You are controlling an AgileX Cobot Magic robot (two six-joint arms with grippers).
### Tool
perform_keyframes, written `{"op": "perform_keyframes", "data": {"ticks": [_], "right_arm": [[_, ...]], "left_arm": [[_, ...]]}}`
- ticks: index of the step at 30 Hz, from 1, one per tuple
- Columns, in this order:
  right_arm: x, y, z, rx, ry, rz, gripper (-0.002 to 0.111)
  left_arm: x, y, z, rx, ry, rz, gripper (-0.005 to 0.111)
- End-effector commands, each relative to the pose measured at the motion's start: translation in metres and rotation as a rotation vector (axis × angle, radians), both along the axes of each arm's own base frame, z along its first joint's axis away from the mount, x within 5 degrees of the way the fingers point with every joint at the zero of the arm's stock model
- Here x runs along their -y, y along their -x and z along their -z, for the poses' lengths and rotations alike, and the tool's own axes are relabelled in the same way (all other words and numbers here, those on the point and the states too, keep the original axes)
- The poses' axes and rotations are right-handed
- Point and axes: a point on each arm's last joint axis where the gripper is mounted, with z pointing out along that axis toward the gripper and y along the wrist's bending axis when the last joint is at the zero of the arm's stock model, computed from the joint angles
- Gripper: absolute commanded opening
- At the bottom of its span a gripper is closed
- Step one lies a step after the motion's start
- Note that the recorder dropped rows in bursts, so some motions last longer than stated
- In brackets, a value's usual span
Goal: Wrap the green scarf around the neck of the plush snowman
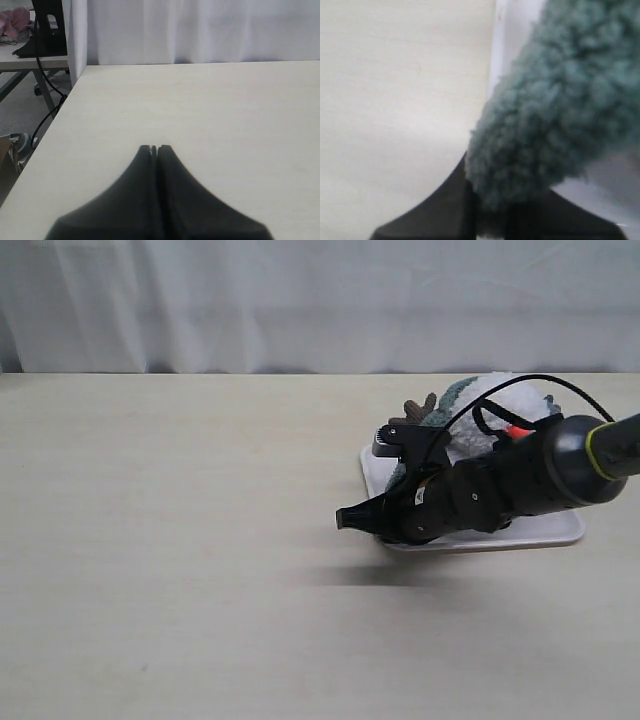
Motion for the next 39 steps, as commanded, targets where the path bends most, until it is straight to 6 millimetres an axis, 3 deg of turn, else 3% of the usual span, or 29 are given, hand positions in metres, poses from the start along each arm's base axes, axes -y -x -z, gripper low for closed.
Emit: {"op": "perform_keyframes", "data": {"ticks": [1, 4, 7, 13, 24, 39], "right_arm": [[0.005, 0.006, -0.019, -0.012, 0.042, -0.038, 0.004], [0.011, 0.015, -0.043, -0.038, 0.096, -0.074, 0.004], [0.021, 0.027, -0.055, -0.115, 0.2, -0.116, 0.004], [0.032, 0.038, -0.053, -0.239, 0.325, -0.142, 0.004], [0.046, 0.045, -0.054, -0.317, 0.498, -0.186, 0.004], [0.061, 0.044, -0.059, -0.322, 0.702, -0.229, 0.004]], "left_arm": [[0.001, 0.0, -0.001, 0.012, 0.009, 0.008, 0.0], [0.001, 0.0, -0.001, 0.012, 0.009, 0.008, 0.0], [0.001, 0.0, -0.001, 0.012, 0.009, 0.008, 0.0], [0.001, 0.0, -0.001, 0.012, 0.009, 0.008, 0.0], [0.001, 0.0, -0.001, 0.012, 0.009, 0.008, 0.0], [0.001, 0.0, -0.001, 0.012, 0.009, 0.008, 0.0]]}}
